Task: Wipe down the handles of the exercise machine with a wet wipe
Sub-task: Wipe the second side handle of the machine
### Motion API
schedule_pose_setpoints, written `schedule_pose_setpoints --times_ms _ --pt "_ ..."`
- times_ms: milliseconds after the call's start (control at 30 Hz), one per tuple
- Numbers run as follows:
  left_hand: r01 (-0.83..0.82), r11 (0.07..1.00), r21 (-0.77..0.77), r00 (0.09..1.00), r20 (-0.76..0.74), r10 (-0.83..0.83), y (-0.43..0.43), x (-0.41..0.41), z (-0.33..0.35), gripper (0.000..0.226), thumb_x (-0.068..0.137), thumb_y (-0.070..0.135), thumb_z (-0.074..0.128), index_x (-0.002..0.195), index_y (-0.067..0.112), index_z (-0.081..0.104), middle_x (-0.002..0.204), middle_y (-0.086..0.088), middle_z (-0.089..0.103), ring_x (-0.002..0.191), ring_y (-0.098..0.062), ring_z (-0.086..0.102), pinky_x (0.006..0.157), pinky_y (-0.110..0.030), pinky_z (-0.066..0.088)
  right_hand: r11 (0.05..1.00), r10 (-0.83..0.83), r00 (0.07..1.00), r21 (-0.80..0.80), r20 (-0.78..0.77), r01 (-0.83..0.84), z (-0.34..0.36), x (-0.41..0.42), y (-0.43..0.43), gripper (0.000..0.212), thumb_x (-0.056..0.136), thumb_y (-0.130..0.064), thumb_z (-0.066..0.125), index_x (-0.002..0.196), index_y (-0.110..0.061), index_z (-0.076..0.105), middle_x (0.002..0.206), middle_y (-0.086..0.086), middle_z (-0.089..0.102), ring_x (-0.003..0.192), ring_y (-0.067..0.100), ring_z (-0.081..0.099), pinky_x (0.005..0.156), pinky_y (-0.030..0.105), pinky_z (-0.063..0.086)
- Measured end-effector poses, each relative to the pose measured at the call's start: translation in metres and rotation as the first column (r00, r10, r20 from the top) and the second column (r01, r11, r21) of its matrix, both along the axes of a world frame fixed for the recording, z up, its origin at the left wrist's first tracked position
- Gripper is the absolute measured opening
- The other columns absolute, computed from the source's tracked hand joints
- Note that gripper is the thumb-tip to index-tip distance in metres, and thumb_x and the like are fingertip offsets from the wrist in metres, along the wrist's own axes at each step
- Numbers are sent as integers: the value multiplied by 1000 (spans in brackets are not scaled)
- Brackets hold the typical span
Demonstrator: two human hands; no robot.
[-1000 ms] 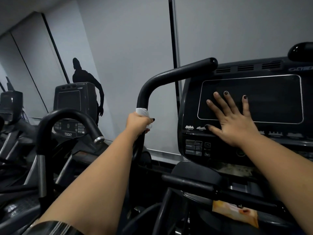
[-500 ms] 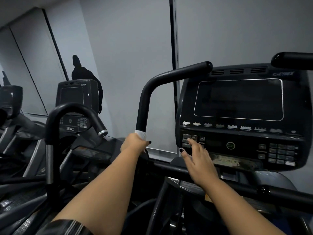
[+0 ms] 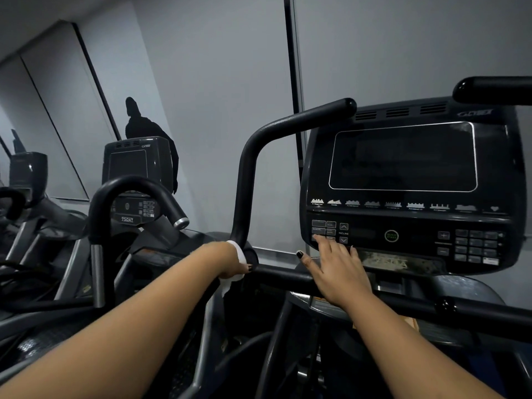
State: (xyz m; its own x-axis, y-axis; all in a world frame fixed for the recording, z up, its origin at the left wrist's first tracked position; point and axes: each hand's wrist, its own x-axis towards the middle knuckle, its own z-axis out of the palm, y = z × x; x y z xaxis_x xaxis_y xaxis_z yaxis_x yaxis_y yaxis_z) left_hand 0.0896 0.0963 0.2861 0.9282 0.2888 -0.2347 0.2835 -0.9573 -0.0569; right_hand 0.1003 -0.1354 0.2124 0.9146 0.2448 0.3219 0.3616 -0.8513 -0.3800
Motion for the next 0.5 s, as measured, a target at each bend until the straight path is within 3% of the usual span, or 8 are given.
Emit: schedule_pose_setpoints --times_ms 33,100,167,267,367,433,500 --pt "-39 998 42 998 51 37 -2 -3 -6 35 92 36 54 113 8 55 98 -9 60 104 -30 59 93 -36 44 1000 0 1000 -5 2 0 0 -1 0 82 87 -73 7 152 -25 19 151 -5 36 141 15 28 120 49 12" --pt "-181 982 58 977 128 172 -11 -11 -16 42 87 20 56 126 10 46 120 -8 58 116 -33 56 101 -45 40 1000 -4 1000 -11 12 4 1 -2 1 83 86 -74 6 152 -25 19 151 -5 37 141 15 29 120 50 13" --pt "-243 970 -2 957 165 240 -15 -5 -17 45 84 23 55 127 11 47 126 -8 58 118 -34 56 104 -50 36 1000 -13 999 -18 31 14 1 -2 1 82 87 -74 7 152 -25 20 150 -5 38 140 15 31 120 50 14" --pt "-283 953 -107 949 113 295 -8 27 -14 52 71 46 61 114 16 57 122 -9 60 107 -38 59 94 -51 43 999 -16 999 -37 43 18 0 -2 2 82 86 -74 7 151 -26 21 149 -6 39 139 15 31 119 51 15" --pt "-194 976 -97 972 115 204 -2 43 -11 40 73 38 64 100 9 63 99 -5 60 92 -34 63 78 -40 51 999 -16 998 -39 59 19 1 -2 3 82 87 -75 8 151 -25 20 149 -7 38 139 14 31 119 52 15" --pt "-163 975 -148 956 220 193 -1 43 -5 27 85 34 64 93 9 63 92 -7 58 91 -30 62 81 -36 51 999 -15 997 -28 76 17 1 0 2 80 88 -74 9 150 -26 23 147 -8 40 138 14 32 119 51 16" --pt "-161 980 -119 972 153 178 -2 47 3 24 91 36 58 89 12 57 100 -10 62 88 -27 56 86 -33 47 1000 -17 996 10 84 16 1 2 1 77 90 -71 11 149 -25 26 146 -7 41 138 14 32 119 50 17"
